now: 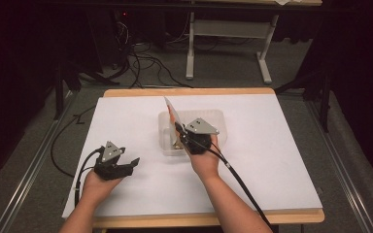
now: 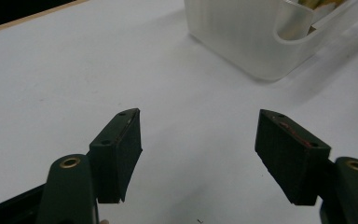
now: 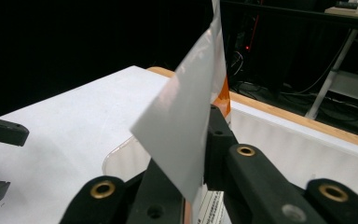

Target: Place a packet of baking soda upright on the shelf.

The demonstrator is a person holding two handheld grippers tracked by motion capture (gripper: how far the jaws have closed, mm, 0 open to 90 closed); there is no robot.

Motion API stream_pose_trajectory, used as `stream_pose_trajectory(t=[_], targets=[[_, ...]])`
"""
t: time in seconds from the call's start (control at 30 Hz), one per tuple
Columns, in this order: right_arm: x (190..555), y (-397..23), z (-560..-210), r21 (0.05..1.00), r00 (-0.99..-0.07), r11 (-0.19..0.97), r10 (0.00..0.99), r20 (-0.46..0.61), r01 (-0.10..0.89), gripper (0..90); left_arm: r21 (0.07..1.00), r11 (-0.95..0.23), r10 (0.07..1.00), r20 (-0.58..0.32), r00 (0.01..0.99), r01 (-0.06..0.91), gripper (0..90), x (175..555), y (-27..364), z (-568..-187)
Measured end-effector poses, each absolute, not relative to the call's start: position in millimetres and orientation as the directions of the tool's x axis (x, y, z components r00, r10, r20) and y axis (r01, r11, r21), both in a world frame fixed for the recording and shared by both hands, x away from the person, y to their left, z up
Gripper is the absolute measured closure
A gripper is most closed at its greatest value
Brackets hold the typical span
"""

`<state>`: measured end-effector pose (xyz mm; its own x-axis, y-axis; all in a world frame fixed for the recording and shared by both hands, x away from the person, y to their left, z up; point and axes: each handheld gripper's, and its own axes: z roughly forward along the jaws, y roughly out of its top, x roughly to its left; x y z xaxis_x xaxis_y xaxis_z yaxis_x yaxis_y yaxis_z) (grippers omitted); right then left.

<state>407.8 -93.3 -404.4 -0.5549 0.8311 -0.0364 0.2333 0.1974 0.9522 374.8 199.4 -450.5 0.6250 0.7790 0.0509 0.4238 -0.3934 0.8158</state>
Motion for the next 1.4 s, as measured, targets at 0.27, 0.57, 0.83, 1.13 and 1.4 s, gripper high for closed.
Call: stream_pose_trajectory(t=[0.27, 0.57, 0.83, 1.13, 1.4], targets=[[409.8, -93.4, -402.3, 0.949, -0.566, 0.192, 0.824, -0.017, 0.251, 62.9, 0.815, -0.396, 0.778, 0.052, 0.626, 0.424, 32.0, 375.1, 199.1, -450.3], [408.3, -89.5, -399.5, 0.948, -0.584, 0.199, 0.812, -0.018, 0.247, 47.6, 0.815, -0.396, 0.778, 0.052, 0.626, 0.424, 31.9, 375.2, 199.0, -450.4], [406.8, -86.0, -397.8, 0.929, -0.589, 0.223, 0.808, -0.008, 0.294, 24.3, 0.819, -0.392, 0.779, 0.054, 0.624, 0.419, 31.9, 376.2, 199.4, -449.4], [396.2, -96.1, -396.6, 0.924, -0.595, 0.228, 0.804, -0.001, 0.307, 22.0, 0.82, -0.394, 0.776, 0.056, 0.628, 0.414, 31.9, 376.8, 198.6, -449.1], [376.6, -122.3, -388.9, 0.929, -0.597, 0.209, 0.802, 0.017, 0.307, 23.5, 0.818, -0.397, 0.778, 0.059, 0.625, 0.416, 31.9, 377.4, 199.5, -449.3]])
